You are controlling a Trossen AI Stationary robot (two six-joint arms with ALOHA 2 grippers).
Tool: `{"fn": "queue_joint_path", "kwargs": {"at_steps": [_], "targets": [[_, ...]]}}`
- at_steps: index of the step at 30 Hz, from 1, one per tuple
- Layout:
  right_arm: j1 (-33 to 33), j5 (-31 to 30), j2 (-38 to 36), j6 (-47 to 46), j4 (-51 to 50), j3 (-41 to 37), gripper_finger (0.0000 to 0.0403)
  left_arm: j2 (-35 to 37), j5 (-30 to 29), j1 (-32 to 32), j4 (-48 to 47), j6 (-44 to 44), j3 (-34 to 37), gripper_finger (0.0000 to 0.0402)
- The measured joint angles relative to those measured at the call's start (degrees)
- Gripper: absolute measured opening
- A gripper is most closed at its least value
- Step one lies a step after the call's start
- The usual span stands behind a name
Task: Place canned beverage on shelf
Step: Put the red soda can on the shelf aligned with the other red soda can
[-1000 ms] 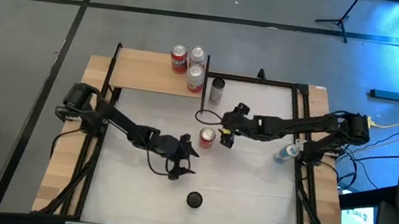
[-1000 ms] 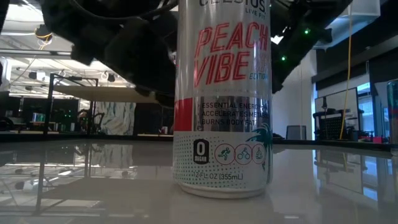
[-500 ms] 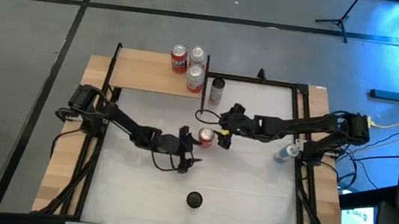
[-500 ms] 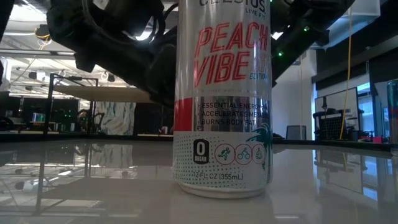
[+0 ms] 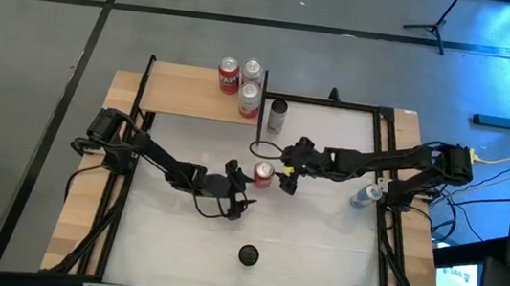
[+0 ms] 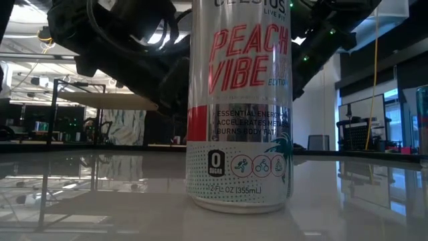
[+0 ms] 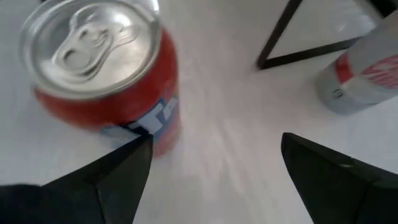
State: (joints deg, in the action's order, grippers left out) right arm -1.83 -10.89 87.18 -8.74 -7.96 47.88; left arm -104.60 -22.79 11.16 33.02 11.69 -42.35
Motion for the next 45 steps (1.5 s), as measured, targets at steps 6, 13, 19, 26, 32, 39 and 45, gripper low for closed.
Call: {"fn": "queue_joint_path", "kwargs": {"at_steps": [6,13,19,26,32,39,45], "targets": [[0.0,4.8,0.0,0.0,0.5,0.0,0.0356,0.0,-3.1,0.0,-3.0,1.7,0.0,0.0298],[0.0,8.9,0.0,0.0,0.7,0.0,0.0356,0.1,-7.0,0.0,-4.5,1.7,0.0,0.0298],[0.0,9.7,-0.2,0.1,-0.9,0.0,0.0356,4.5,-7.9,0.4,-9.6,2.7,0.0,0.0298],[-0.1,-8.2,-1.4,1.6,-3.7,0.0,0.0356,7.4,10.3,1.4,-8.7,3.3,-0.1,0.0298],[-0.1,-7.6,0.1,4.1,4.2,0.1,0.0356,4.5,13.6,1.2,-2.9,1.6,-0.1,0.0298],[0.0,-4.5,0.2,4.7,4.5,0.1,0.0356,3.7,5.3,0.3,-3.6,0.1,-0.1,0.0298],[0.0,-1.4,0.2,4.6,3.3,0.1,0.0356,3.8,1.2,0.0,-5.7,0.2,-0.1,0.0298]]}}
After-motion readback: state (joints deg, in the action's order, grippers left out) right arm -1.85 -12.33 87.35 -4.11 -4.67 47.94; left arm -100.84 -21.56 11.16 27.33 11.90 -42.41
